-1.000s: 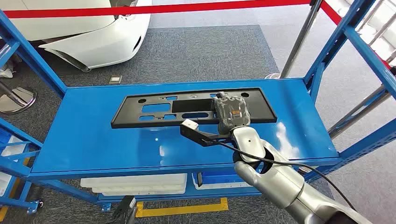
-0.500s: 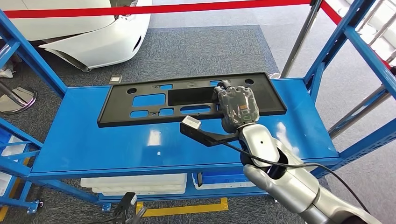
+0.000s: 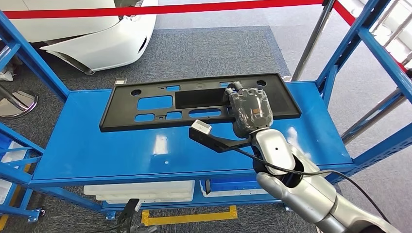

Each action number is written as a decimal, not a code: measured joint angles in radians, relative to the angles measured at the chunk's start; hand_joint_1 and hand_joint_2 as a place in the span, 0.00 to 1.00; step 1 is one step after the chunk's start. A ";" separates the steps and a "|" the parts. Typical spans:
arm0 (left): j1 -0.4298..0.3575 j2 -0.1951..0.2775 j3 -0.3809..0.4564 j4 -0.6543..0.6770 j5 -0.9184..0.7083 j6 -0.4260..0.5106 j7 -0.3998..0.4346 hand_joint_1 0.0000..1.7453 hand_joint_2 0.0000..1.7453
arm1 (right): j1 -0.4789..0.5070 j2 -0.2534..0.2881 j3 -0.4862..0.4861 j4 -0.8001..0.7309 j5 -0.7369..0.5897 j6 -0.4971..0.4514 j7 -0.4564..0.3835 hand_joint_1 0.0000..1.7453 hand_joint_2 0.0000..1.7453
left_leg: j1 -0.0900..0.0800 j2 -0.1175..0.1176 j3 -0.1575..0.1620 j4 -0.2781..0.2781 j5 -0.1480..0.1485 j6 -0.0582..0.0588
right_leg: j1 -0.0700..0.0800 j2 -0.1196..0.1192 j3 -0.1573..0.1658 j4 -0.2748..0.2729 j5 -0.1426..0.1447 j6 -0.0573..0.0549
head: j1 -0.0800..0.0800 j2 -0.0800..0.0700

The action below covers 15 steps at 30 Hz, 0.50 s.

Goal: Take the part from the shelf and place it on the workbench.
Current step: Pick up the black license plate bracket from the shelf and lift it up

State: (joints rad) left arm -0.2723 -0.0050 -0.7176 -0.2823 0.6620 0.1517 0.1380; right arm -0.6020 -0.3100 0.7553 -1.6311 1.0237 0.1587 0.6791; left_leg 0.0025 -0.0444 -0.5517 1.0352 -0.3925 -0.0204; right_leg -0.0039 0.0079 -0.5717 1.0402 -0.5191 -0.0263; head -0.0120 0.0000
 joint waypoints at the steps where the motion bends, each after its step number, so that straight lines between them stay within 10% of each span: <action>1: 0.000 0.000 0.000 0.000 0.002 0.002 0.002 0.00 1.00 | 0.000 -0.001 0.000 -0.001 -0.003 0.000 0.000 1.00 1.00 | 0.000 0.000 0.000 0.000 0.000 0.000 | 0.000 0.000 0.000 0.000 0.000 0.000 | 0.000 0.000; 15: 0.004 0.000 0.000 0.000 0.005 0.006 0.004 0.00 1.00 | 0.001 -0.006 -0.003 -0.013 -0.058 -0.029 -0.004 1.00 1.00 | -0.001 0.002 -0.004 -0.006 0.015 0.019 | -0.005 -0.001 -0.005 -0.002 0.005 0.021 | -0.003 0.000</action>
State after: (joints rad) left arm -0.2681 -0.0050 -0.7176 -0.2823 0.6669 0.1573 0.1419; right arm -0.6014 -0.3161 0.7523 -1.6444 0.9661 0.1292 0.6748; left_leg 0.0016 -0.0425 -0.5555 1.0292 -0.3776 -0.0011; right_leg -0.0088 0.0064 -0.5770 1.0380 -0.5137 -0.0051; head -0.0153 0.0000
